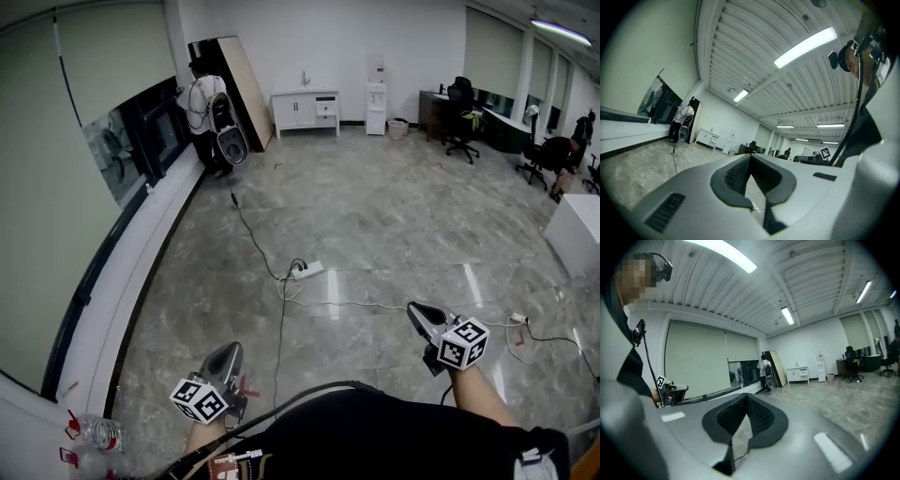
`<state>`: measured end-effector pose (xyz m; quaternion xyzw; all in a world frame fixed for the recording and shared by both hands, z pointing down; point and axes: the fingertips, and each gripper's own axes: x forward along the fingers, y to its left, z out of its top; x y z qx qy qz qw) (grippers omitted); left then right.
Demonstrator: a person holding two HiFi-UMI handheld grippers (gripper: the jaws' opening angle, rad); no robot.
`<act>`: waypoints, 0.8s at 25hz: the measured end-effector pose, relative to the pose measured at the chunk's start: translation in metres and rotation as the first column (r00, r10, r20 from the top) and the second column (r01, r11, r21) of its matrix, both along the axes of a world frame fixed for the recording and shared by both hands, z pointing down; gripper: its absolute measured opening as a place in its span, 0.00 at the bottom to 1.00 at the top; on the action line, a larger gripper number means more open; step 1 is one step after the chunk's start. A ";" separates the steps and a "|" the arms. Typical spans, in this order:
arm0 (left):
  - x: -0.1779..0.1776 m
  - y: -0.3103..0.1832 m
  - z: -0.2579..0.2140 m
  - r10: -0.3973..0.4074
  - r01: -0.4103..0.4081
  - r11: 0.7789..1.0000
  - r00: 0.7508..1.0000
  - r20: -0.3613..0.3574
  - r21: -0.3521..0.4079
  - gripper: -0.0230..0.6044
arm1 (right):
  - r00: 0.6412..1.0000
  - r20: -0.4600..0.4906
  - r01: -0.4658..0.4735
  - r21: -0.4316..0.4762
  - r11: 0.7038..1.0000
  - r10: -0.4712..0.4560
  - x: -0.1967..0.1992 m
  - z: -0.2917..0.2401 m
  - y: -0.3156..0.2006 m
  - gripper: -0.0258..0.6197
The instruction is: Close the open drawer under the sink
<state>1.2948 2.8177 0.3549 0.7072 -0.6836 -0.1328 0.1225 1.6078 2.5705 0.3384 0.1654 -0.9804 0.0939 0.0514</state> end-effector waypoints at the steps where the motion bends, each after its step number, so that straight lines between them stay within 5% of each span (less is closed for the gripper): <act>1: 0.003 -0.016 -0.003 -0.008 0.008 1.000 1.000 0.010 0.009 0.03 | 1.000 0.002 0.013 0.008 1.000 -0.013 0.000 -0.002 -0.018 0.04; 10: 0.023 -0.152 -0.013 -0.011 0.011 1.000 1.000 -0.012 0.015 0.03 | 0.999 0.005 0.049 -0.007 0.999 -0.049 -0.001 -0.004 -0.158 0.04; 20: -0.070 -0.271 0.008 0.041 -0.042 0.999 0.998 -0.049 -0.017 0.03 | 0.999 -0.027 -0.038 -0.047 0.998 0.037 -0.069 0.022 -0.262 0.04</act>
